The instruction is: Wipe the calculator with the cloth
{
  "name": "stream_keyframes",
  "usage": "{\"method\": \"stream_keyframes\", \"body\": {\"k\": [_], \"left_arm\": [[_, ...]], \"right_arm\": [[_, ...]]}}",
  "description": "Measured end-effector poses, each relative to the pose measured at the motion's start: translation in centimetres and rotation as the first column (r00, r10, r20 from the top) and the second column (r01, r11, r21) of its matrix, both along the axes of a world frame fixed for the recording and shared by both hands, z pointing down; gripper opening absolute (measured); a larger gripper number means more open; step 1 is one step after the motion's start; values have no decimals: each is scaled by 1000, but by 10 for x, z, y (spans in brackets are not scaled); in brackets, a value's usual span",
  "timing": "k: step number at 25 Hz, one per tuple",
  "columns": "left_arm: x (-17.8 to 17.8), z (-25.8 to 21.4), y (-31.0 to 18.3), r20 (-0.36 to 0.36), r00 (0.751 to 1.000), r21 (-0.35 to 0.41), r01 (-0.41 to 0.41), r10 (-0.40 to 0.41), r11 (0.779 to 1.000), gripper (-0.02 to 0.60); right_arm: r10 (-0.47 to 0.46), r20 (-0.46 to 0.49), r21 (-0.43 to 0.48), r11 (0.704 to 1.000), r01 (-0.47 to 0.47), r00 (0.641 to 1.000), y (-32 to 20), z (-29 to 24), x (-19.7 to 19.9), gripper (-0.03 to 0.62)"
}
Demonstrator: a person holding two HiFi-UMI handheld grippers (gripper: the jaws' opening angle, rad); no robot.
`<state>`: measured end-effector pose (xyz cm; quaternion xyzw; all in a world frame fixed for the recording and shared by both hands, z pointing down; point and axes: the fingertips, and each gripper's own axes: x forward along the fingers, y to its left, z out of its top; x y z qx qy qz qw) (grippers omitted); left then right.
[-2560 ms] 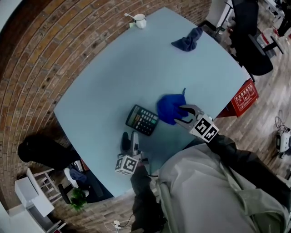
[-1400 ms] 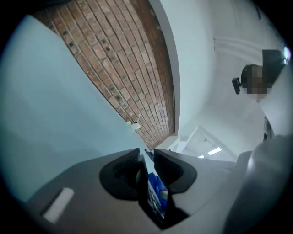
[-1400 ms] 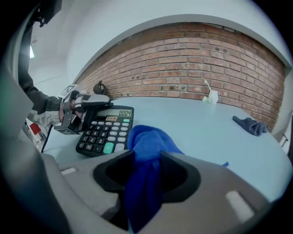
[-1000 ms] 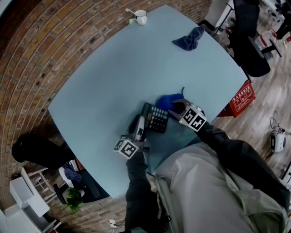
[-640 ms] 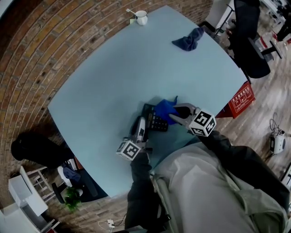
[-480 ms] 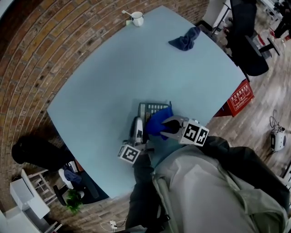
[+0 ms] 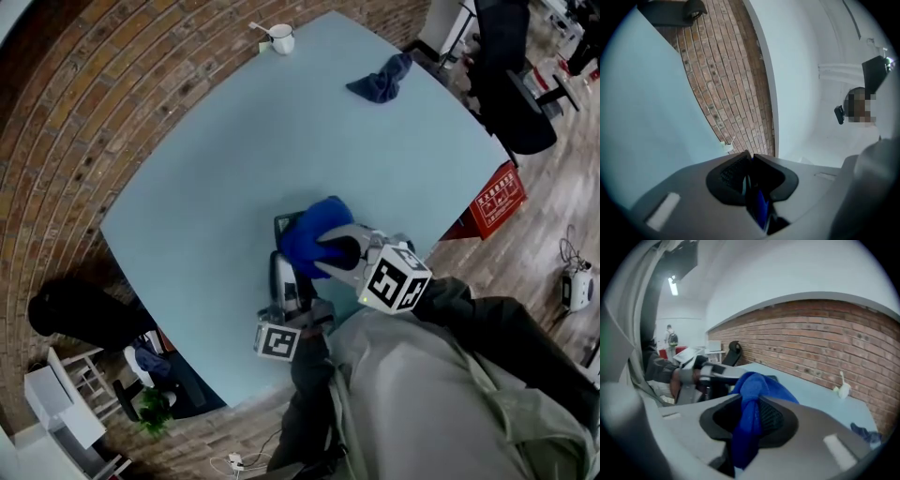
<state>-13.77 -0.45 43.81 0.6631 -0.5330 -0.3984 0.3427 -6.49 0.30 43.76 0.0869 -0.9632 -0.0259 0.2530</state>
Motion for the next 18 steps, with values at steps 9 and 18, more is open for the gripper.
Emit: {"method": "stream_keyframes", "body": {"k": [9, 18], "left_arm": [[-44, -62, 8, -223, 970, 154, 137, -101, 978, 45], [-27, -72, 5, -379, 924, 207, 127, -41, 970, 40]], "right_arm": [[-3, -36, 224, 975, 11, 999, 29, -19, 41, 100], [-23, 62, 350, 937, 0, 998, 39, -41, 22, 100]]}}
